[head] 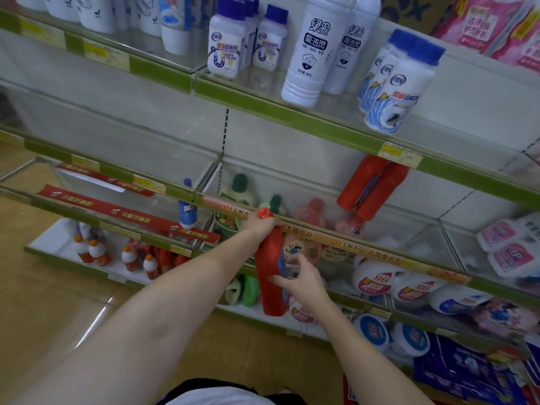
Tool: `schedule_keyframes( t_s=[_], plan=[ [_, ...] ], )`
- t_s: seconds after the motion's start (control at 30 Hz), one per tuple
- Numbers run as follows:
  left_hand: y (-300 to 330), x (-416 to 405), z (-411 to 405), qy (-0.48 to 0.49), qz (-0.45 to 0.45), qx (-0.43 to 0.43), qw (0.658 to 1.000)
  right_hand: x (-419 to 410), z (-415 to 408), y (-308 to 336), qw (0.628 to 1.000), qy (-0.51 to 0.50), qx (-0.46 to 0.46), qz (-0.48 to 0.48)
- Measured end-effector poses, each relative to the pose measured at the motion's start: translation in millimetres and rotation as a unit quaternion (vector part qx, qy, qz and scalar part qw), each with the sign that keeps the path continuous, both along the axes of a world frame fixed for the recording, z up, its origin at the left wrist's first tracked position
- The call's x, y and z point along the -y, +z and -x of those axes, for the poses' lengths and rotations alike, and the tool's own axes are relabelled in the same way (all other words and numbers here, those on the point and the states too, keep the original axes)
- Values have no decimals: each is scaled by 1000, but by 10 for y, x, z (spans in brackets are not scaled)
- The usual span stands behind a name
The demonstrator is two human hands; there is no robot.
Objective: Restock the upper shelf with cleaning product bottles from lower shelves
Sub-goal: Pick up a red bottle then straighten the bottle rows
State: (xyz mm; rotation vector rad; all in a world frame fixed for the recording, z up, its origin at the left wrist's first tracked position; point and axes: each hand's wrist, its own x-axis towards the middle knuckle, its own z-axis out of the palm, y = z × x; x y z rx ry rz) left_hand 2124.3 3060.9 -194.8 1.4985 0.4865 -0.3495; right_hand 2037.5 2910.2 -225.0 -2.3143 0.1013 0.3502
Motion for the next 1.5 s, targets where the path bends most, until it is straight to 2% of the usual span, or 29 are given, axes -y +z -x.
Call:
schedule_keyframes(
  t_s=[0.1,0.23,0.47,0.67,0.87,1.03,1.27,1.37,1.5],
  plan=[
    [35,62,-23,-45,-14,45,998,94,-105,23,999,8,-33,-41],
    [165,13,12,-90,17,47,995,252,-191,22,995,20,-79,-56],
    [777,154,167,-109,54,94,988,472,-255,303,981,22,-106,-162],
    [1393,544,152,-124,7,143,982,764,-281,589,973,-9,-32,-227],
    [2166,998,120,-118,-34,206,971,1048,-217,1154,935,-32,33,-351],
    [2641,1288,-36,-76,-69,247,963,1246,-213,1606,907,-19,96,-410],
    [3234,1848,99,39,-128,316,939,1452,-176,2096,897,-16,231,-377],
    [3456,2078,87,67,-98,337,934,1526,-192,2272,904,-49,308,-293],
    [3695,2428,44,95,-78,388,914,1639,-247,2513,877,-122,412,-215]
  ],
)
